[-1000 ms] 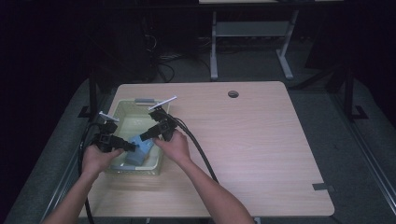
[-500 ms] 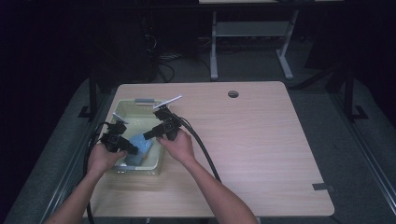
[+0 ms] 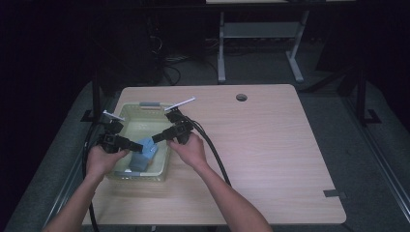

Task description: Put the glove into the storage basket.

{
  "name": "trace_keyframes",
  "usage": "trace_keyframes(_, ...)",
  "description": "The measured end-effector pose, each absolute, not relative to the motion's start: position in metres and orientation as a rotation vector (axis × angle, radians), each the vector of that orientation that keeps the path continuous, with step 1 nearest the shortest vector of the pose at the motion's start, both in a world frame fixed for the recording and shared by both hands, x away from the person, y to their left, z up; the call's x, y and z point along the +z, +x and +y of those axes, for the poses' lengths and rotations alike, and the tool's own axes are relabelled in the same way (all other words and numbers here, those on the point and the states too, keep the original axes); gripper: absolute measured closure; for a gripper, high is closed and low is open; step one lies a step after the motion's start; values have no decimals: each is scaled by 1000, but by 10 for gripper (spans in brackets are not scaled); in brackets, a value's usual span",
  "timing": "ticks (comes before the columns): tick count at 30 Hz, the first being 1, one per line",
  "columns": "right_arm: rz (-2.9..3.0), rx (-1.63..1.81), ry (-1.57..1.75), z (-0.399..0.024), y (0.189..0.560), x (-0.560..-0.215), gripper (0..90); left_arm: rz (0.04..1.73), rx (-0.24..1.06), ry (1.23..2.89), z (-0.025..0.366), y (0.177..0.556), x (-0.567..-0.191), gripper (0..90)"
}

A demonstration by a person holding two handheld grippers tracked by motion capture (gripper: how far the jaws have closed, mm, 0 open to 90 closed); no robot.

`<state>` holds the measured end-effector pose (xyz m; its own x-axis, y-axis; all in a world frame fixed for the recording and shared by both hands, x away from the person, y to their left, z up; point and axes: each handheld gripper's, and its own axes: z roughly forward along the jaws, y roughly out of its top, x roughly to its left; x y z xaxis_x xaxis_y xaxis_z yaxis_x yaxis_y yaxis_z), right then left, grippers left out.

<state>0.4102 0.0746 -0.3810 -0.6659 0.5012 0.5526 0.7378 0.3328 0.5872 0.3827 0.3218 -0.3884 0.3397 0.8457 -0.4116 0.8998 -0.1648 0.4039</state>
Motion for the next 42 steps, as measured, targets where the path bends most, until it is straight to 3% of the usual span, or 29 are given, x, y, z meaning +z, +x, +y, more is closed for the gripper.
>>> trace_keyframes(15, -2322, -1254, -1104, 51, 415, -375, 520, 1421, -85, 1925, 312, 374, -376, 503)
trace_keyframes(42, -2209, -1388, -1114, -16, 416, -368, 404, 1318, -132, 1870, 279, 367, -362, 449)
